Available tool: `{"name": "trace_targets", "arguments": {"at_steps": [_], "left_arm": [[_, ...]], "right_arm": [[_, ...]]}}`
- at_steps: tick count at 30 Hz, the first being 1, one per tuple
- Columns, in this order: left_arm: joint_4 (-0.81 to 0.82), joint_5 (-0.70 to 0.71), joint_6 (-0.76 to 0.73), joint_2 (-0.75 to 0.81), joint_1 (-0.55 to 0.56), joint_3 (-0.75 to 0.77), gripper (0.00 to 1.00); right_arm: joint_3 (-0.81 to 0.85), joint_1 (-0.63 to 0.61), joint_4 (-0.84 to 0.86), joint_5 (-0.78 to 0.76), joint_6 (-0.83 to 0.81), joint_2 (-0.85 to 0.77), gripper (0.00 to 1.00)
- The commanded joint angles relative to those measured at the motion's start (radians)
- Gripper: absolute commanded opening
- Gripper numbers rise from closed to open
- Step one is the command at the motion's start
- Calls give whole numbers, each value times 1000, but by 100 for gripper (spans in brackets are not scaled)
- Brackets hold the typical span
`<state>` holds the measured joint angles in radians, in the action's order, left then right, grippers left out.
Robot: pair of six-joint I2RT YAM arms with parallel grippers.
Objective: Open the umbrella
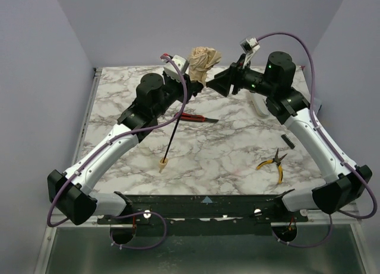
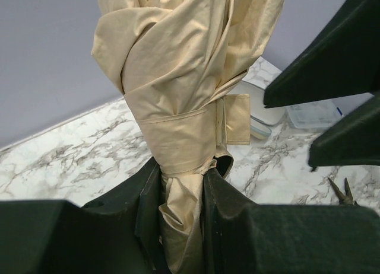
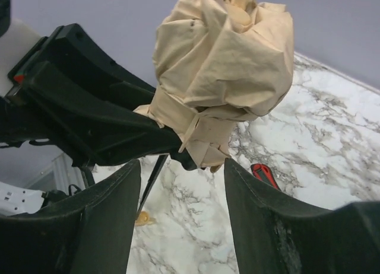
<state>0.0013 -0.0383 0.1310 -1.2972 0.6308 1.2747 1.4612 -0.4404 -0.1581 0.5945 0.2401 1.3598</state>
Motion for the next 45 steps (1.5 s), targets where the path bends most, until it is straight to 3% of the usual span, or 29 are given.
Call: {"name": "trace_targets", "arguments": {"at_steps": [1,15,17,22,28,32,37,45], "left_arm": [[52,23,-3,6,16,50,0],[16,93,-92,-24,74,75,0],[19,102,-102,-27,83,78,0],[15,95,-100,-24,84,87,0],[6,87,-90,-15,82,80,0],[19,39,-53,8,74,64,0],[58,-51,-12,36,69,33,0],[45,44,-43,22,63,39,0]], "right_arm": [[53,-3,15,33,124,57,61],[91,-26,35,-78,204,121,46],[91,-32,20,-94,184,128,39],[70,-33,2,-127,118,124,1],[45,-33,-60,-263,10,117,0],[-27,-29,-63,-394,-141,106,0],[-85,-24,-24,-450,-229,100,0],[-83,-14,-63,-241,-189,52,2]]}}
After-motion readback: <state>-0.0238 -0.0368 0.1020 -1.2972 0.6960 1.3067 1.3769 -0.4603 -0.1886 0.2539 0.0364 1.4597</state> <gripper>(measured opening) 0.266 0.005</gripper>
